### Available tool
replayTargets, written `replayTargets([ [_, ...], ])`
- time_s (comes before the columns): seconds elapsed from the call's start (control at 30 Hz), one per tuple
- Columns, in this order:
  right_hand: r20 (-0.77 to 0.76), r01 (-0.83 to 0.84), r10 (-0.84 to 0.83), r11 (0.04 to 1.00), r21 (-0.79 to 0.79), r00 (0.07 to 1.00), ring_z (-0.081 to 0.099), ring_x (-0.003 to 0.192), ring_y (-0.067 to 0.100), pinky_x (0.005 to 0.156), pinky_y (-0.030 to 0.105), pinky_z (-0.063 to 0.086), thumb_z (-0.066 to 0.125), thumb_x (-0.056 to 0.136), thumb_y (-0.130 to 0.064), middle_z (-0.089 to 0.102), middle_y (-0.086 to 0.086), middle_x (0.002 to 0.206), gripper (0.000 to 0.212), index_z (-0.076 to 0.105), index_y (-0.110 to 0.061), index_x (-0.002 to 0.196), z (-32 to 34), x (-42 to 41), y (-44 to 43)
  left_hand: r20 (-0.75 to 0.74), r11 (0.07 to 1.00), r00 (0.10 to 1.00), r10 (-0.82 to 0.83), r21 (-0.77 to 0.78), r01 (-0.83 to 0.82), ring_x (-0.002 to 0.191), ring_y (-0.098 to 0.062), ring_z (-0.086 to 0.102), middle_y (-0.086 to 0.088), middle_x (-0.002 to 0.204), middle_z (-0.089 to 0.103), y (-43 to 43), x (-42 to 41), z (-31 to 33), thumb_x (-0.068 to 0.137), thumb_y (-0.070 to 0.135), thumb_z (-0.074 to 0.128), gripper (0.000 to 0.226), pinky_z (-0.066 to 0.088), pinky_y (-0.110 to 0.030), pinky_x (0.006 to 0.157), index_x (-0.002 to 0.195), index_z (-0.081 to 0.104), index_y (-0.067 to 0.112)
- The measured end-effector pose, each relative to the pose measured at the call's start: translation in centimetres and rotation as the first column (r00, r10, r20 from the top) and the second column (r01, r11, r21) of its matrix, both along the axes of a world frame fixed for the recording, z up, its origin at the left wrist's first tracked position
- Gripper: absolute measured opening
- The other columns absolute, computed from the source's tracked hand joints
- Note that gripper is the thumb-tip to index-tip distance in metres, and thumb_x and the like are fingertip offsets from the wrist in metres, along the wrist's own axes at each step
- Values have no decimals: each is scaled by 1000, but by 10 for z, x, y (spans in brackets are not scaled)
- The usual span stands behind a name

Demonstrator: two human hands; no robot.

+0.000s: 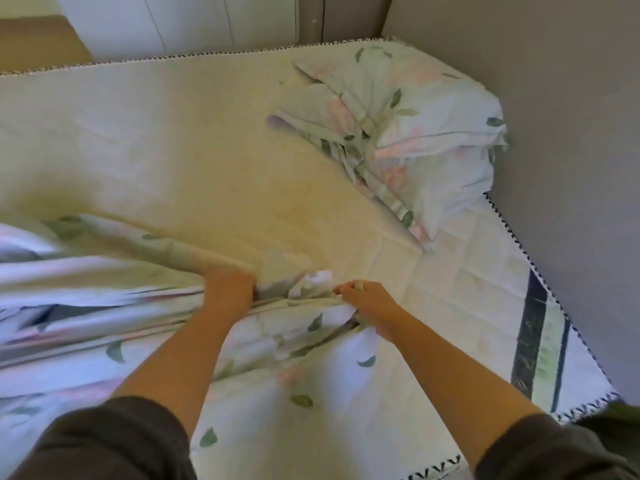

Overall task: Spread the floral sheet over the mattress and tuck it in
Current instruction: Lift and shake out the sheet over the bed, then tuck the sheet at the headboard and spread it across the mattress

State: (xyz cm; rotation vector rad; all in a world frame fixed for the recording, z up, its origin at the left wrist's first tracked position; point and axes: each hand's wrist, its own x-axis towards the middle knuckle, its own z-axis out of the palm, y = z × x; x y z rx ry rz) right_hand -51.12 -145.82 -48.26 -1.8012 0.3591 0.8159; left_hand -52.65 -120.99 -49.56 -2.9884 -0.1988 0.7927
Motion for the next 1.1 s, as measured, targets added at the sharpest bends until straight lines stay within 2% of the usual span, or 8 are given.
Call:
replayTargets([
  [0.17, 58, 84, -76, 982, -167, 995, 55, 76, 15, 57, 20, 44, 51, 93, -14, 63, 2, 84, 21, 70, -10, 85, -22, 24, -90, 187, 975, 968, 168, -180, -134, 118, -30, 52, -9, 133, 53, -60, 54, 0, 97, 16, 40, 35, 40, -41, 96, 130, 52, 16],
  [0.37, 179, 313, -267, 890, -331, 947, 61, 93, 24, 87, 36, 48, 61, 91, -29, 68, 7, 95, 21, 70, -11, 89, -27, 59, -241, 394, 947, 899, 191, -314, -63, 112, -37, 50, -16, 121, 52, -195, 151, 11, 95, 14, 45, 27, 37, -49, 94, 121, 49, 9],
  [0.53, -18, 171, -192, 910, -379, 981, 60, 96, 21, 84, 35, 49, 71, 81, -46, 62, 2, 103, 49, 57, -18, 118, -55, 33, -322, 308, 981, 949, -70, -149, 121, 143, -27, 20, -7, 153, 24, -273, 115, -37, 89, 30, 56, 64, 19, -53, 111, 145, 26, 19],
  [0.63, -249, -177, 70, 881, -439, 966, 56, 106, 21, 84, 27, 43, 73, 78, -46, 57, 2, 117, 64, 50, -13, 128, -78, 15, -332, 261, 866, 891, -372, -248, 434, 120, -28, 49, -5, 129, 49, -297, 55, -68, 86, 35, 52, 45, 41, -40, 93, 129, 50, 19],
  [0.7, -373, -367, 192, 795, -484, 908, 59, 89, 19, 75, 24, 48, 73, 79, -41, 62, 4, 102, 57, 58, -3, 118, -84, 7, -338, 211, 774, 845, -491, -340, 534, 102, -28, 58, -4, 112, 56, -306, 20, -80, 84, 47, 36, 47, 44, -37, 79, 116, 56, 19],
  [0.8, -366, -341, 183, 834, -434, 913, 56, 72, 15, 70, 25, 48, 69, 84, -35, 62, 5, 86, 41, 66, 0, 105, -86, -1, -348, 65, 720, 790, -609, -373, 586, 102, -22, 55, 2, 114, 53, -311, -17, -92, 75, 67, 22, 67, 41, -33, 78, 117, 48, 23],
  [1.0, 30, 169, -167, 955, -243, 986, 61, 79, 10, 82, 28, 52, 67, 88, -26, 64, -3, 91, 20, 64, -16, 104, -60, -40, -360, -134, 844, 851, -507, -278, 459, 107, -26, 58, -2, 123, 57, -326, -54, -106, 95, 22, 39, 29, 48, -38, 84, 122, 50, 25],
  [1.1, -222, -69, -10, 936, -346, 975, 58, 79, 14, 70, 24, 51, 66, 88, -31, 62, 1, 91, 29, 61, -11, 108, -47, -66, -371, -159, 852, 951, -266, -501, 155, 98, -28, 58, -7, 106, 61, -329, -55, -93, 96, 17, 39, 16, 42, -33, 75, 101, 54, 19],
])
